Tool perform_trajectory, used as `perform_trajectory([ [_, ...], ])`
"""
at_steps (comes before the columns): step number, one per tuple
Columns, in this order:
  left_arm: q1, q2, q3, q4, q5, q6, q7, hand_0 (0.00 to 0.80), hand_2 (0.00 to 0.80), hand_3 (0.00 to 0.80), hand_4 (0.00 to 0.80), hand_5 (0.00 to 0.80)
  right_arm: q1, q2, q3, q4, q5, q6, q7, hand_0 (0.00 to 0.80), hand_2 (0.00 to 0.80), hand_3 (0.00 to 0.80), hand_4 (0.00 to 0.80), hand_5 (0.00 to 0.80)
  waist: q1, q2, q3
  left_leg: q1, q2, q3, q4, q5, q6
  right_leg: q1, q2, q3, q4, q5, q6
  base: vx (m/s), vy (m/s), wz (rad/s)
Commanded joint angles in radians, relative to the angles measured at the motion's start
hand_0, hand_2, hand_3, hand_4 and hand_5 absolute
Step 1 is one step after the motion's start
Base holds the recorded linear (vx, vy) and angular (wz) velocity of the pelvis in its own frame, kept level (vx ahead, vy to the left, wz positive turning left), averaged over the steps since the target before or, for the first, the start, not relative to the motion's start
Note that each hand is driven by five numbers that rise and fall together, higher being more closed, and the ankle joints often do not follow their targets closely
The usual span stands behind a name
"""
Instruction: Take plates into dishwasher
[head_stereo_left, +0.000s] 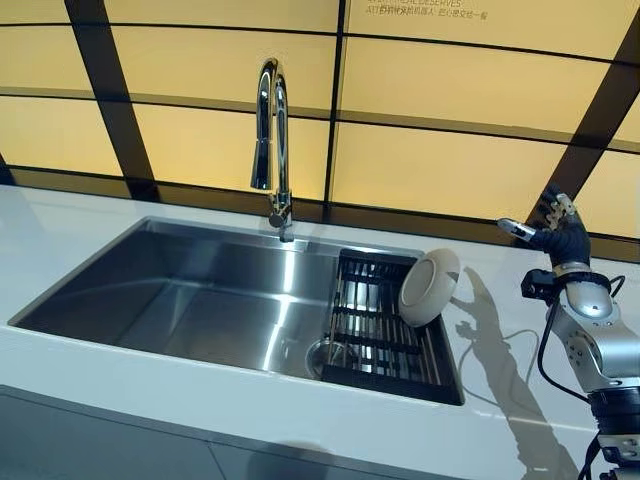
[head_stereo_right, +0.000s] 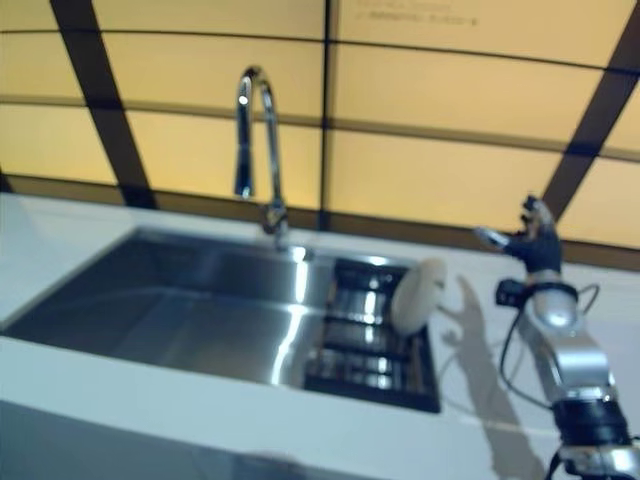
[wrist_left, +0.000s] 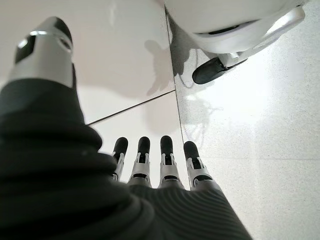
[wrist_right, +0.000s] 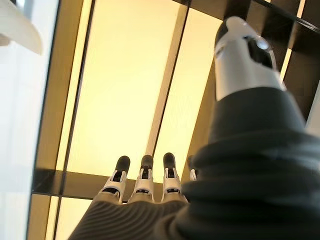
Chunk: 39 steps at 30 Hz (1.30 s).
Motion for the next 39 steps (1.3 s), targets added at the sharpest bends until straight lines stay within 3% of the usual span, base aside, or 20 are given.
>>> perform_trajectory([
  [1, -0.07, 0.025, -0.03, 0.044, -0.017, -0.005, 0.013, 0.0, 0.0, 0.0, 0.0, 0.0, -0.053, 0.007, 0.02, 0.03, 0.093, 0.021, 0.046, 0.0, 0.0, 0.0, 0.0, 0.0, 0.021, 0.009, -0.011, 0.082, 0.08, 0.012, 0.018, -0.056, -0.044, -0.057, 0.0, -0.015, 0.01, 0.075, 0.0, 0.0, 0.0, 0.0],
  [9, -0.073, 0.038, -0.045, 0.044, -0.032, 0.0, 0.011, 0.0, 0.0, 0.0, 0.0, 0.0, -0.048, 0.047, 0.057, 0.123, 0.26, 0.115, 0.134, 0.0, 0.0, 0.0, 0.0, 0.0, 0.032, 0.002, -0.008, 0.09, 0.07, 0.018, 0.016, -0.061, -0.036, -0.047, 0.0, -0.023, 0.009, 0.074, -0.001, 0.0, 0.0, 0.0],
  [21, -0.059, 0.051, -0.066, 0.034, -0.036, -0.011, 0.005, 0.0, 0.0, 0.0, 0.0, 0.0, -0.046, 0.073, 0.07, 0.176, 0.332, 0.139, 0.174, 0.0, 0.0, 0.0, 0.0, 0.0, 0.044, 0.0, -0.006, 0.084, 0.058, 0.019, 0.014, -0.063, -0.03, -0.042, -0.003, -0.022, 0.003, 0.075, 0.004, 0.005, 0.003, 0.0],
  [39, -0.047, 0.042, -0.091, 0.033, -0.047, -0.015, 0.009, 0.0, 0.0, 0.0, 0.0, 0.0, -0.081, 0.068, 0.066, 0.21, 0.394, 0.153, 0.115, 0.0, 0.0, 0.0, 0.0, 0.0, 0.063, 0.005, -0.011, 0.086, 0.053, 0.012, 0.012, -0.064, -0.028, -0.023, 0.006, -0.031, 0.0, 0.061, -0.006, 0.0, 0.0, 0.0],
])
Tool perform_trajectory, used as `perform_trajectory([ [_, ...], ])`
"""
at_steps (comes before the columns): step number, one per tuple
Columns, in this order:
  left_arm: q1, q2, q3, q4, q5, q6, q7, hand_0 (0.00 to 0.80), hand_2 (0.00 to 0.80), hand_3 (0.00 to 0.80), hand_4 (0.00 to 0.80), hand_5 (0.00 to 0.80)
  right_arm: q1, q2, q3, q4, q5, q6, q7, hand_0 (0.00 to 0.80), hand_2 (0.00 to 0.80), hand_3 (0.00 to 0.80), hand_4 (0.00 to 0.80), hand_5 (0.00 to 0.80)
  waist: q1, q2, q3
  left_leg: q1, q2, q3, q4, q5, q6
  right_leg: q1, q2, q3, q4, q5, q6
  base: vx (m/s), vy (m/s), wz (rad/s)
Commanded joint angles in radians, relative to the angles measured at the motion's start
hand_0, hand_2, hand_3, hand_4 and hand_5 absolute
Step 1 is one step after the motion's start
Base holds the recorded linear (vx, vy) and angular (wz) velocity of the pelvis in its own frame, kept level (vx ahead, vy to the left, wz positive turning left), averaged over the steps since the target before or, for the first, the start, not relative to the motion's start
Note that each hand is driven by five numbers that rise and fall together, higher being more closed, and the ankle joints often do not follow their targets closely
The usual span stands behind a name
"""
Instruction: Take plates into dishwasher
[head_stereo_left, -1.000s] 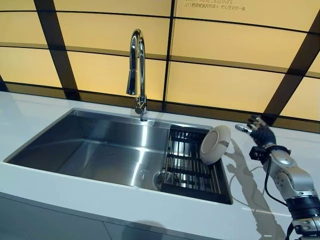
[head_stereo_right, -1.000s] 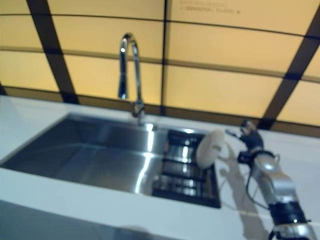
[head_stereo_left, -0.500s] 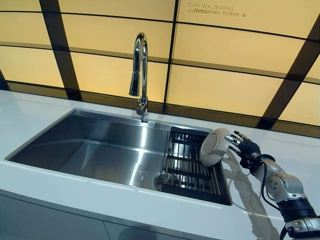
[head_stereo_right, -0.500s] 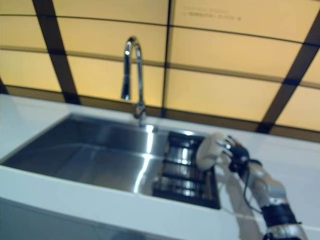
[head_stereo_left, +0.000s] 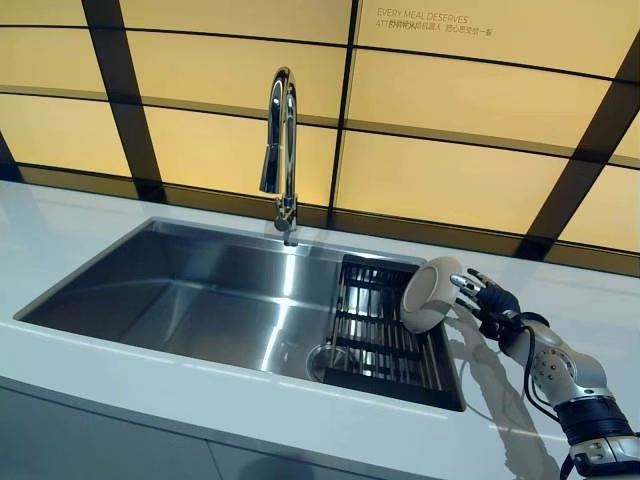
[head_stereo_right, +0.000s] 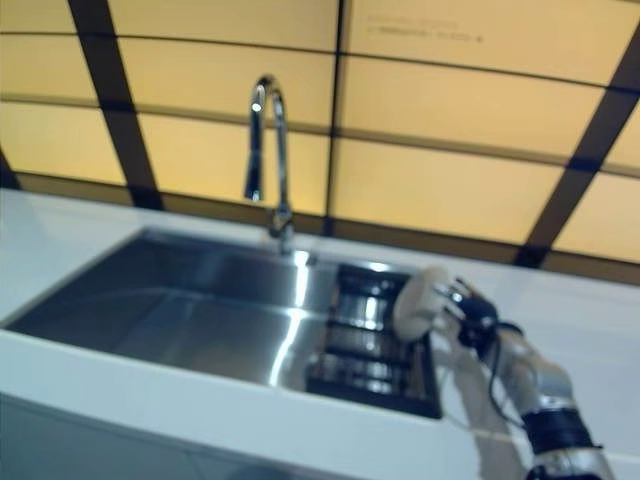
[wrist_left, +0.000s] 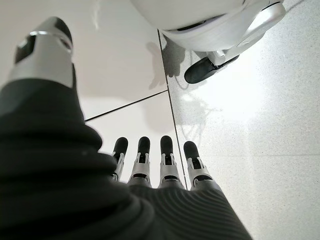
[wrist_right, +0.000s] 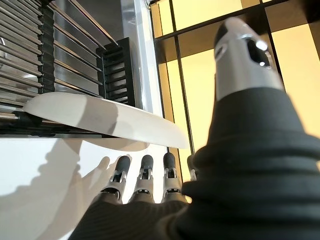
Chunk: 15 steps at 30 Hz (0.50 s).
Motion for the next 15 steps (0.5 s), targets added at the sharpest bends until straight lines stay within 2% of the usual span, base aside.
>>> perform_trajectory([
  [1, -0.066, 0.005, -0.043, 0.032, -0.032, -0.021, 0.012, 0.0, 0.0, 0.0, 0.0, 0.0, -0.09, -0.021, -0.017, 0.016, 0.061, -0.038, -0.028, 0.0, 0.0, 0.0, 0.0, 0.0, 0.056, 0.022, 0.013, 0.082, 0.054, 0.021, 0.012, -0.068, -0.032, -0.028, 0.005, -0.019, 0.001, 0.054, -0.006, 0.0, 0.0, 0.0],
  [8, -0.067, 0.005, -0.049, 0.033, -0.033, -0.026, 0.011, 0.0, 0.0, 0.0, 0.0, 0.0, -0.099, -0.038, -0.032, 0.049, 0.085, -0.032, -0.042, 0.0, 0.0, 0.0, 0.0, 0.0, 0.059, 0.023, 0.014, 0.082, 0.052, 0.019, 0.013, -0.069, -0.032, -0.023, 0.005, -0.02, 0.001, 0.051, -0.007, 0.0, 0.0, 0.0],
  [15, -0.07, 0.008, -0.059, 0.037, -0.03, -0.03, 0.007, 0.0, 0.0, 0.0, 0.0, 0.0, -0.118, -0.047, -0.02, 0.093, 0.12, 0.008, -0.02, 0.0, 0.0, 0.0, 0.0, 0.0, 0.066, 0.023, 0.015, 0.084, 0.05, 0.016, 0.012, -0.069, -0.032, -0.018, 0.005, -0.021, 0.001, 0.05, -0.009, 0.0, 0.0, 0.0],
])
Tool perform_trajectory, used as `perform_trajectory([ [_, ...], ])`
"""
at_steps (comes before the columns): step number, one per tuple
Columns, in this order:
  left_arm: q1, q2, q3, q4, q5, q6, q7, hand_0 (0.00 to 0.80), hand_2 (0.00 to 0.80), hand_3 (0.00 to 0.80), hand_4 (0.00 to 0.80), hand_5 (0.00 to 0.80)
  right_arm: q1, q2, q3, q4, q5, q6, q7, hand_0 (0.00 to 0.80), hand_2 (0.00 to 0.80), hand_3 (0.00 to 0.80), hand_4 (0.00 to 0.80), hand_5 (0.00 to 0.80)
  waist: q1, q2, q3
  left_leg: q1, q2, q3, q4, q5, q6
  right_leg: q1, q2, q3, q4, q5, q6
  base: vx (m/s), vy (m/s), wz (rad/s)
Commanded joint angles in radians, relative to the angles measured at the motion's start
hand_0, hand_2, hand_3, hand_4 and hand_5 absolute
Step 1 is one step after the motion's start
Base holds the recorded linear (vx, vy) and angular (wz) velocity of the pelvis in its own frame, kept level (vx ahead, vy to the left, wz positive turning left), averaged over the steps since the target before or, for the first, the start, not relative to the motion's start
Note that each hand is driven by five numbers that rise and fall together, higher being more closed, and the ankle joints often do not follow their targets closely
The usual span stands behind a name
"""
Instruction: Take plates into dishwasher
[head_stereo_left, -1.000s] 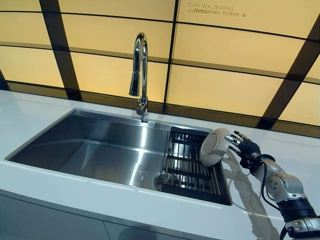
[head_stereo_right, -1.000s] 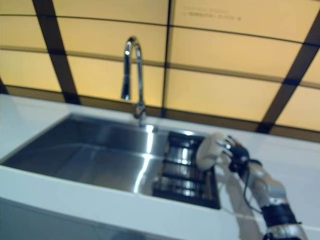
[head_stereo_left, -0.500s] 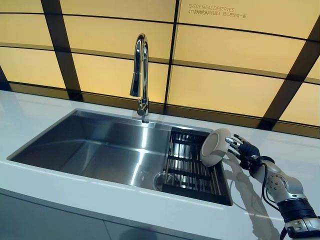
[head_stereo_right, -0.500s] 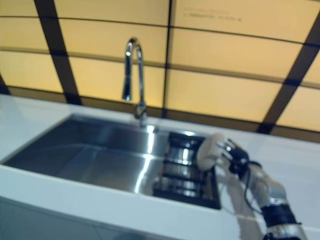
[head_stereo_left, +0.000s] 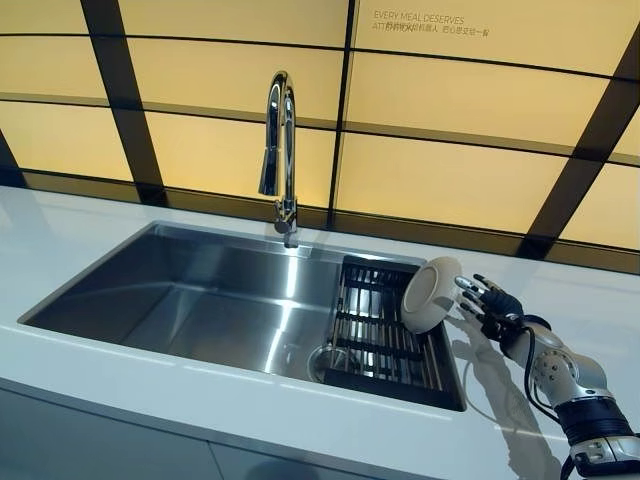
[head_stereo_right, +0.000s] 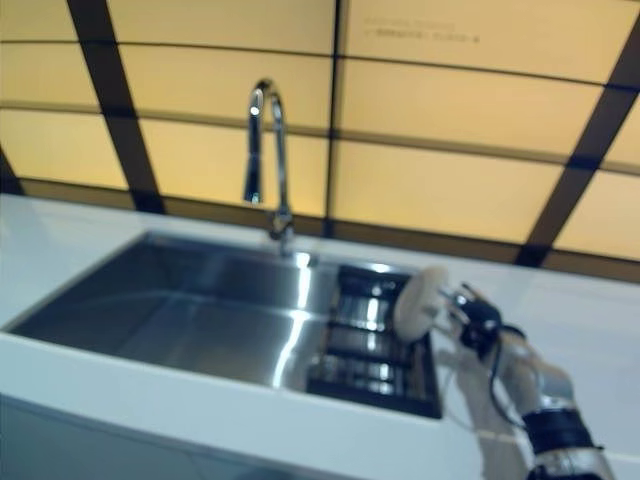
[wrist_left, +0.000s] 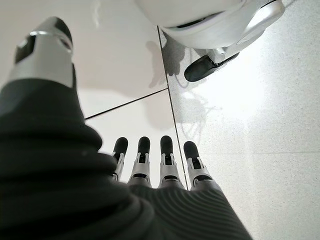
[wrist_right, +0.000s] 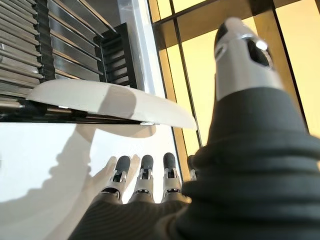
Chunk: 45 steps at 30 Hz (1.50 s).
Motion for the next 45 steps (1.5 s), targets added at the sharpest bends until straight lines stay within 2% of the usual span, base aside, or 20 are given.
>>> perform_trajectory([
  [1, -0.072, 0.008, -0.046, 0.033, -0.029, -0.026, 0.007, 0.0, 0.0, 0.0, 0.0, 0.0, -0.12, -0.047, -0.015, 0.052, 0.046, -0.003, 0.033, 0.0, 0.0, 0.0, 0.0, 0.0, 0.067, 0.013, 0.017, 0.084, 0.05, 0.017, 0.011, -0.069, -0.032, -0.018, 0.005, -0.021, 0.002, 0.049, -0.009, 0.0, 0.0, 0.0],
  [22, -0.07, 0.021, -0.047, 0.022, -0.011, -0.024, -0.004, 0.0, 0.0, 0.0, 0.0, 0.0, -0.131, -0.052, 0.06, 0.047, -0.017, 0.079, 0.24, 0.0, 0.0, 0.0, 0.0, 0.0, 0.081, 0.005, 0.025, 0.081, 0.046, 0.006, 0.011, -0.065, -0.029, -0.011, 0.007, -0.027, 0.002, 0.046, -0.012, 0.0, 0.0, 0.0],
  [45, -0.074, 0.019, -0.065, 0.04, -0.012, -0.035, 0.0, 0.0, 0.0, 0.0, 0.0, 0.0, -0.218, -0.065, 0.101, 0.129, -0.008, 0.121, 0.241, 0.0, 0.0, 0.0, 0.0, 0.0, 0.098, 0.005, 0.026, 0.08, 0.047, -0.002, 0.009, -0.06, -0.031, -0.005, 0.013, -0.029, 0.002, 0.041, -0.018, -0.001, 0.001, 0.02],
])
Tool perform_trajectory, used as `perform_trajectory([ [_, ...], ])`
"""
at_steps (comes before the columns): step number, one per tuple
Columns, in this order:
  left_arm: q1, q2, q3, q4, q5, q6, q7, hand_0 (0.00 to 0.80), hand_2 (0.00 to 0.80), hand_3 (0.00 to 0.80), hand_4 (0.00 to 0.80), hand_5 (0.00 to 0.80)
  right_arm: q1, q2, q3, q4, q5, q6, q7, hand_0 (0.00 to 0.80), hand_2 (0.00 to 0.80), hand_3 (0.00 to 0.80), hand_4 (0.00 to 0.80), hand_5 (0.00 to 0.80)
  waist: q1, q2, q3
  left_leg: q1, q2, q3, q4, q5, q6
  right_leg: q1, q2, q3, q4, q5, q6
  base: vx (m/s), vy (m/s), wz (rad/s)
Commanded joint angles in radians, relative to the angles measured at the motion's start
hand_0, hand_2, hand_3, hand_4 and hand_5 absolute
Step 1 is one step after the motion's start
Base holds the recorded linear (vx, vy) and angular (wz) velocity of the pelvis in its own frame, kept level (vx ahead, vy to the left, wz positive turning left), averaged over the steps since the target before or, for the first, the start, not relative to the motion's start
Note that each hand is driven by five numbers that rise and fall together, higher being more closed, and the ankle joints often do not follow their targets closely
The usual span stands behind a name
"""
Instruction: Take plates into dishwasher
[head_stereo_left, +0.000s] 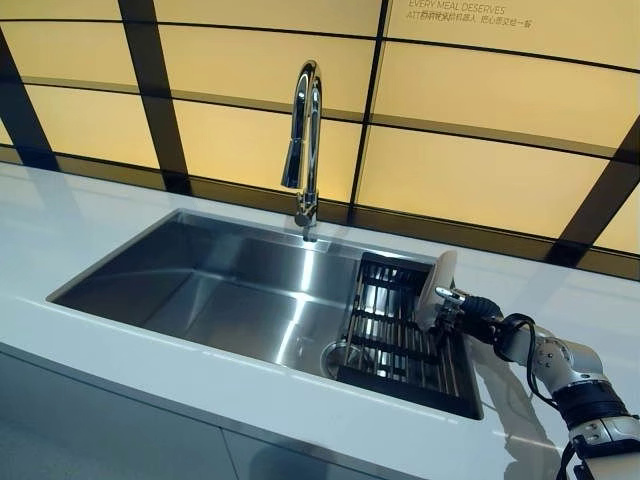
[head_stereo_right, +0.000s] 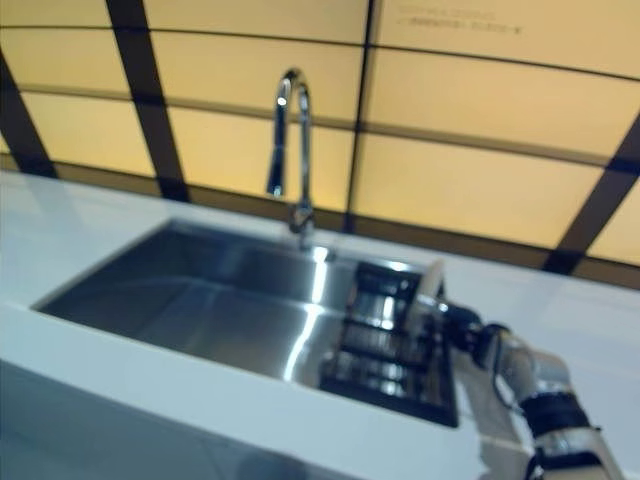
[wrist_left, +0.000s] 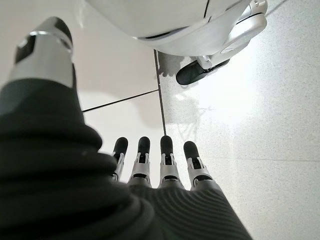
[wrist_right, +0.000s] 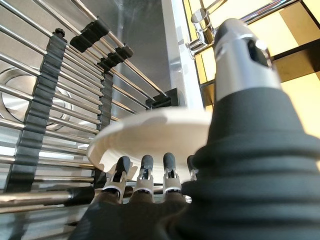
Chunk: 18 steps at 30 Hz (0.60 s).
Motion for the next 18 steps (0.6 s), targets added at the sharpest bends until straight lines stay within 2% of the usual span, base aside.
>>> perform_trajectory([
  [1, -0.071, 0.018, -0.063, 0.039, -0.012, -0.028, 0.002, 0.0, 0.0, 0.0, 0.0, 0.0, -0.133, -0.028, 0.023, 0.034, 0.016, -0.023, -0.015, 0.0, 0.0, 0.0, 0.0, 0.0, 0.046, 0.01, -0.009, 0.081, 0.05, 0.019, 0.009, -0.063, -0.032, -0.021, 0.013, -0.006, 0.002, 0.044, -0.019, 0.0, 0.0, 0.0],
  [2, -0.071, 0.017, -0.065, 0.038, -0.012, -0.028, 0.003, 0.0, 0.0, 0.0, 0.0, 0.0, -0.131, -0.027, 0.024, 0.034, 0.021, -0.026, -0.029, 0.0, 0.0, 0.0, 0.0, 0.0, 0.046, 0.01, -0.009, 0.081, 0.05, 0.019, 0.009, -0.064, -0.031, -0.021, 0.013, -0.005, 0.002, 0.044, -0.019, 0.0, 0.0, 0.0],
  [3, -0.072, 0.017, -0.065, 0.037, -0.014, -0.028, 0.003, 0.0, 0.0, 0.0, 0.0, 0.0, -0.129, -0.026, 0.022, 0.034, 0.024, -0.029, -0.038, 0.06, 0.06, 0.06, 0.06, 0.06, 0.045, 0.01, -0.009, 0.081, 0.051, 0.019, 0.009, -0.063, -0.031, -0.021, 0.013, -0.005, 0.002, 0.044, -0.018, 0.0, 0.0, 0.0],
  [4, -0.071, 0.017, -0.064, 0.037, -0.015, -0.029, 0.003, 0.0, 0.0, 0.0, 0.0, 0.0, -0.128, -0.025, 0.018, 0.035, 0.026, -0.031, -0.05, 0.411, 0.411, 0.411, 0.411, 0.411, 0.045, 0.011, -0.009, 0.081, 0.05, 0.018, 0.008, -0.064, -0.031, -0.021, 0.013, -0.004, 0.002, 0.043, -0.019, 0.0, 0.0, 0.0],
  [5, -0.073, 0.017, -0.064, 0.036, -0.016, -0.028, 0.002, 0.0, 0.0, 0.0, 0.0, 0.0, -0.129, -0.023, 0.017, 0.035, 0.028, -0.033, -0.06, 0.524, 0.524, 0.524, 0.524, 0.524, 0.045, 0.011, -0.009, 0.081, 0.05, 0.019, 0.009, -0.064, -0.031, -0.02, 0.013, -0.004, 0.002, 0.043, -0.019, 0.0, 0.0, 0.0],
  [6, -0.073, 0.016, -0.064, 0.035, -0.017, -0.028, 0.002, 0.0, 0.0, 0.0, 0.0, 0.0, -0.131, -0.022, 0.015, 0.036, 0.026, -0.039, -0.076, 0.8, 0.8, 0.8, 0.8, 0.8, 0.045, 0.011, -0.009, 0.081, 0.05, 0.019, 0.009, -0.063, -0.031, -0.02, 0.013, -0.003, 0.002, 0.043, -0.019, 0.0, 0.0, 0.0],
  [13, -0.074, 0.012, -0.069, 0.03, -0.024, -0.022, 0.005, 0.0, 0.0, 0.0, 0.0, 0.0, -0.148, -0.033, -0.005, 0.023, 0.028, -0.092, -0.158, 0.8, 0.8, 0.8, 0.8, 0.8, 0.042, 0.014, -0.006, 0.081, 0.052, 0.015, 0.009, -0.063, -0.033, -0.021, 0.017, 0.005, 0.002, 0.043, -0.02, 0.0, 0.0, 0.0],
  [18, -0.074, 0.012, -0.068, 0.027, -0.03, -0.02, 0.005, 0.0, 0.0, 0.0, 0.0, 0.0, -0.15, -0.035, -0.015, 0.0, 0.031, -0.085, -0.162, 0.8, 0.8, 0.8, 0.8, 0.8, 0.039, 0.016, -0.004, 0.082, 0.05, 0.012, 0.01, -0.064, -0.032, -0.021, 0.019, 0.009, 0.002, 0.043, -0.022, 0.0, 0.0, 0.0],
])
